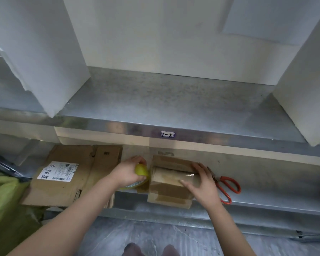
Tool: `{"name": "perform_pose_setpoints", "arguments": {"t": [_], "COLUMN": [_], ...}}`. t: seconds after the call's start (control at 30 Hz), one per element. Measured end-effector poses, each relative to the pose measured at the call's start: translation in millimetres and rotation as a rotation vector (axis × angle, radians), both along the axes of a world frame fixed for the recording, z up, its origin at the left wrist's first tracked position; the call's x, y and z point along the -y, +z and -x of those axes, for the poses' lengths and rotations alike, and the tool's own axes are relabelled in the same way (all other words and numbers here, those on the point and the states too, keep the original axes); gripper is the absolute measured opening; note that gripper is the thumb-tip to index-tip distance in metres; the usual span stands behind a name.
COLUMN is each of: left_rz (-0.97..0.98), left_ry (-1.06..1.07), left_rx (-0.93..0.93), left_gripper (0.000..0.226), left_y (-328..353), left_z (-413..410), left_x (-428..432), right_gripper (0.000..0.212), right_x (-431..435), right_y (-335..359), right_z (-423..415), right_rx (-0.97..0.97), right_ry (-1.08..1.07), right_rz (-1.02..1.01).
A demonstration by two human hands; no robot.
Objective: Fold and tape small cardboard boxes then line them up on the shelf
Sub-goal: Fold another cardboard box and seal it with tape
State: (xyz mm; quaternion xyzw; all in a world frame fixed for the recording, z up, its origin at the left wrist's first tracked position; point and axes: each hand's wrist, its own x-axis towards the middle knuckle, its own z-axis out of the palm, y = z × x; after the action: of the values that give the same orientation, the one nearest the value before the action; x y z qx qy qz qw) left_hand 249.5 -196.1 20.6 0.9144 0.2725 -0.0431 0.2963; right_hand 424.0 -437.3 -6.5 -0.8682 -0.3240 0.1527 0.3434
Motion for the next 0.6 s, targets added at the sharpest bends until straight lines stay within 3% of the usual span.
{"name": "perform_pose_setpoints", "arguments": {"t": [0.43, 0.6], "left_rz": [-0.051, -0.127], "left_ry": [-0.162, -0.097], "left_rx": [-0.041, -0.079], "left_gripper": [0.04, 0.032], "left_y": [7.8, 10.1], "left_z": [-1.9, 17.1], "left_x": [-34.5, -58.4], "right_gripper": [0.072, 0.072], "right_x": [-10.7, -10.6], "right_y": [-5.2, -4.3], "right_z": [-0.2, -0.5], "right_rx": [-0.038, -0.032], "right_ry": [-0.052, -0.038], "right_rz": [0.068, 0.104]}}
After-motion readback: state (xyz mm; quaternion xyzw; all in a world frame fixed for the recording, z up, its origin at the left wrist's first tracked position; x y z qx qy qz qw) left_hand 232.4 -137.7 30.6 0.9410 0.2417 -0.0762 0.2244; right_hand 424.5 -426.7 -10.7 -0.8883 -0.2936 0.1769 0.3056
